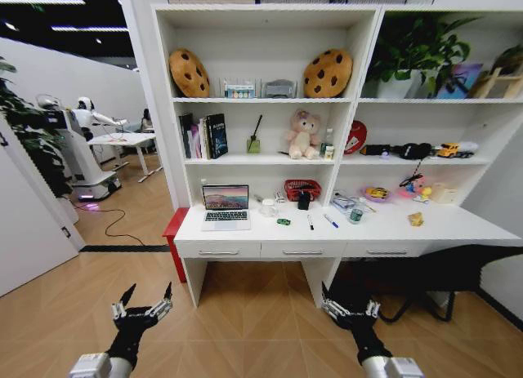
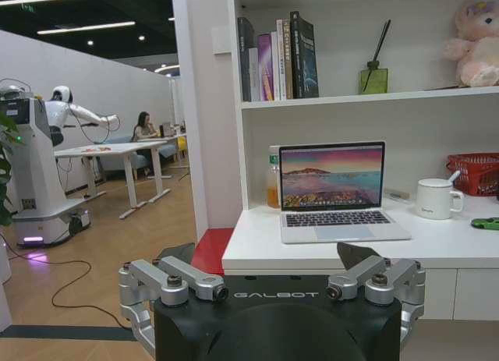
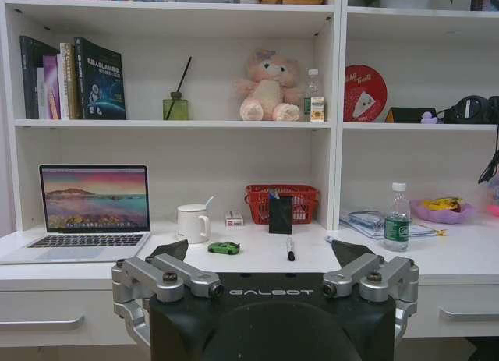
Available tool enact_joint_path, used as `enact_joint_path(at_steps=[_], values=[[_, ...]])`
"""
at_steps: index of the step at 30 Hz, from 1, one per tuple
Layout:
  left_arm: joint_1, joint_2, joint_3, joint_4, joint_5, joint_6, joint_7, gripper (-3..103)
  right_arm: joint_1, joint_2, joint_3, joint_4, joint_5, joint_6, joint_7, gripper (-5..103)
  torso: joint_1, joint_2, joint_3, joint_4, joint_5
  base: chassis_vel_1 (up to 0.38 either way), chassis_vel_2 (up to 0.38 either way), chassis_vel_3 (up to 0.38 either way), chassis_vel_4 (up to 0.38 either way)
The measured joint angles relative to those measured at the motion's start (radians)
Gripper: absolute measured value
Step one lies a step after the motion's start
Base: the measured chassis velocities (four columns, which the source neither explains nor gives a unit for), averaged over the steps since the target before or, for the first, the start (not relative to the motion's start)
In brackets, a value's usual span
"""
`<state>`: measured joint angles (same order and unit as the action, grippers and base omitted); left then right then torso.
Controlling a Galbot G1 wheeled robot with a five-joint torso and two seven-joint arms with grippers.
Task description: Organize the objects on the table.
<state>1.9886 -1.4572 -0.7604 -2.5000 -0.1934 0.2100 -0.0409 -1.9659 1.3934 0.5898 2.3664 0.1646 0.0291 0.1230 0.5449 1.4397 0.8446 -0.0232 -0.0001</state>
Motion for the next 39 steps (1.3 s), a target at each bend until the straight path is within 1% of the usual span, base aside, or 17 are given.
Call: enact_joint_path(at_steps=[5, 14, 18, 21, 22, 23, 25, 27, 28, 29, 31, 32, 33, 34, 39], values=[[0.006, -0.007, 0.006, 0.000, 0.015, -0.001, 0.004, 100, 0.003, -0.007, 0.005, 0.002, 0.029, -0.015, -0.003, 100, 0.000, 0.000, 0.000, 0.0000, 0.0000, 0.000, 0.000, 0.000, 0.000], [0.008, -0.009, 0.017, 0.000, 0.028, 0.000, 0.000, 100, 0.009, -0.004, 0.002, 0.006, 0.041, -0.011, -0.026, 100, 0.000, 0.000, 0.000, 0.0000, 0.0000, -0.021, 0.015, 0.019, -0.025], [0.011, -0.008, 0.022, 0.000, 0.032, 0.011, -0.018, 100, 0.014, 0.004, 0.005, 0.010, 0.044, -0.003, -0.032, 100, 0.000, 0.000, 0.000, 0.0000, 0.0001, -0.116, 0.104, 0.129, -0.116], [0.014, -0.009, 0.033, 0.000, 0.042, 0.018, -0.027, 100, 0.016, 0.003, 0.015, 0.015, 0.052, 0.002, -0.033, 100, 0.000, 0.000, 0.000, 0.0002, 0.0004, -0.165, 0.182, 0.184, -0.198], [0.016, -0.010, 0.037, 0.000, 0.048, 0.019, -0.027, 100, 0.018, 0.002, 0.018, 0.015, 0.057, 0.003, -0.033, 100, 0.000, 0.000, 0.000, -0.0002, -0.0001, -0.206, 0.182, 0.187, -0.248], [0.018, -0.010, 0.038, 0.000, 0.051, 0.019, -0.027, 100, 0.022, 0.000, 0.021, 0.015, 0.061, 0.004, -0.032, 100, 0.000, 0.000, 0.000, -0.0001, -0.0004, -0.206, 0.231, 0.215, -0.248], [0.019, -0.010, 0.037, 0.000, 0.052, 0.017, -0.027, 100, 0.025, -0.001, 0.021, 0.015, 0.063, 0.006, -0.032, 100, 0.000, 0.000, 0.000, 0.0000, 0.0003, -0.218, 0.231, 0.215, -0.255], [0.020, -0.011, 0.033, 0.000, 0.055, 0.010, -0.017, 100, 0.027, -0.001, 0.019, 0.015, 0.070, 0.007, -0.031, 100, 0.000, 0.000, 0.000, 0.0001, -0.0005, -0.217, 0.233, 0.250, -0.220], [0.020, -0.011, 0.033, 0.000, 0.055, 0.010, -0.017, 100, 0.027, -0.001, 0.019, 0.015, 0.070, 0.007, -0.031, 100, 0.000, 0.000, 0.000, 0.0001, -0.0005, -0.217, 0.225, 0.252, -0.220], [0.021, -0.011, 0.032, 0.000, 0.056, 0.007, -0.013, 100, 0.029, -0.001, 0.014, 0.015, 0.075, 0.007, -0.030, 100, 0.000, 0.000, 0.000, 0.0000, 0.0003, -0.255, 0.225, 0.244, -0.268], [0.022, -0.013, 0.028, 0.000, 0.058, 0.003, -0.009, 100, 0.032, -0.004, 0.005, 0.015, 0.097, 0.000, -0.024, 100, 0.000, 0.000, 0.000, -0.0003, -0.0003, -0.238, 0.234, 0.246, -0.261], [0.022, -0.013, 0.028, 0.000, 0.058, 0.003, -0.009, 100, 0.032, -0.004, 0.005, 0.015, 0.097, 0.000, -0.024, 100, 0.000, 0.000, 0.000, -0.0003, -0.0003, -0.238, 0.243, 0.247, -0.261], [0.023, -0.015, 0.025, 0.000, 0.061, -0.003, -0.008, 100, 0.036, -0.007, 0.000, 0.017, 0.112, 0.000, -0.022, 100, 0.000, 0.000, 0.000, 0.0002, 0.0004, -0.253, 0.243, 0.284, -0.251], [0.023, -0.016, 0.023, 0.000, 0.064, -0.006, -0.007, 100, 0.037, -0.009, 0.000, 0.017, 0.118, 0.000, -0.022, 100, 0.000, 0.000, 0.000, 0.0000, 0.0001, -0.235, 0.248, 0.284, -0.242], [0.025, -0.019, 0.022, 0.000, 0.065, -0.008, -0.007, 100, 0.042, -0.013, 0.001, 0.017, 0.130, 0.007, -0.018, 100, 0.000, 0.000, 0.000, -0.0001, 0.0000, -0.242, 0.244, 0.256, -0.241]])
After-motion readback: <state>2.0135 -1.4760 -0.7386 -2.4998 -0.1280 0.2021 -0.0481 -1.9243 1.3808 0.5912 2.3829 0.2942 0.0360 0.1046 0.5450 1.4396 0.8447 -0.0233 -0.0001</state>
